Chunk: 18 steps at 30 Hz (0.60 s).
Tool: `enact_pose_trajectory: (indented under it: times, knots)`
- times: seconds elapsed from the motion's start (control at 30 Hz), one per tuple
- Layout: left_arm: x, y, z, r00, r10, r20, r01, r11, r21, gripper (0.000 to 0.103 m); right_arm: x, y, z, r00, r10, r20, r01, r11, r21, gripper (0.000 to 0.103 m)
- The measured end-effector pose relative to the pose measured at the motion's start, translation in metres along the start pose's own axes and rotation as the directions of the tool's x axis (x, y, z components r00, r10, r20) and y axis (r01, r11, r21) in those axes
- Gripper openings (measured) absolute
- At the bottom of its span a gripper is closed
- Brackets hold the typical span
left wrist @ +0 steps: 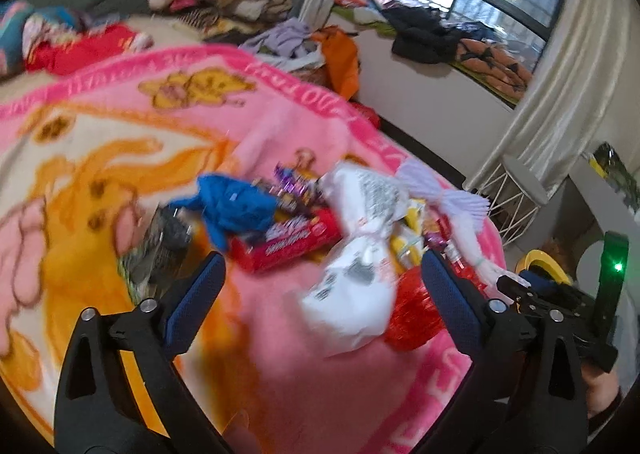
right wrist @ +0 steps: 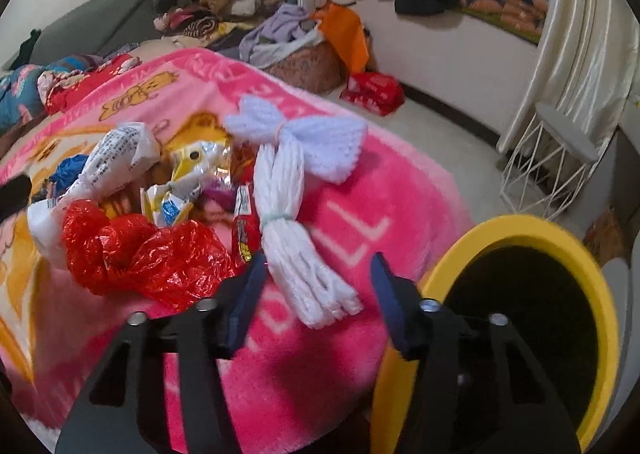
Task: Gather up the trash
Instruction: 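Grasp the white plastic bag with the left tool while the right tool grasps the white rope bundle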
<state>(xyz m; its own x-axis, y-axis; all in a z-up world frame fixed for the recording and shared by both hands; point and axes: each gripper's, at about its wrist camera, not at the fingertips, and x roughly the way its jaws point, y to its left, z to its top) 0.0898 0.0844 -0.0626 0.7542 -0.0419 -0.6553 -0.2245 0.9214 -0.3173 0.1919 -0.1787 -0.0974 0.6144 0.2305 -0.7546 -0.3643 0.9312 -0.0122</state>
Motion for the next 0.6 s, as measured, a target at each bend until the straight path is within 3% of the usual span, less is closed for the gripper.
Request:
enact_pose_trajectory:
  times: [0.1, 0.2, 0.37, 0.4, 0.6]
  knots:
    - [0.006, 0.012, -0.007, 0.998, -0.048, -0.041, 0.045, 0.997, -0.068, 0.075, 0.006, -0.003, -0.004, 0.999, 0.047, -0.024, -0.046, 0.998, 0.047, 0.028]
    - [0.011, 0.017, -0.012, 0.992, -0.106, -0.068, 0.099, 0.99, -0.101, 0.064, 0.004, -0.001, -0.009, 0.998, 0.063, -0.02, -0.063, 0.997, 0.042, 0.019]
    - [0.014, 0.015, -0.014, 0.979, -0.186, -0.078, 0.175, 0.976, -0.129, 0.046, -0.012, 0.001, -0.018, 0.995, 0.099, 0.025, -0.1, 0.993, 0.06, 0.015]
    - [0.015, 0.014, -0.014, 0.977, -0.197, -0.084, 0.185, 0.974, -0.134, 0.039, -0.016, 0.0, -0.019, 0.993, 0.111, 0.035, -0.114, 0.991, 0.072, 0.015]
    - [0.005, 0.008, -0.012, 0.978, -0.201, -0.058, 0.193, 0.974, -0.117, 0.02, -0.043, 0.004, -0.025, 0.988, 0.113, 0.104, -0.12, 0.991, 0.065, 0.014]
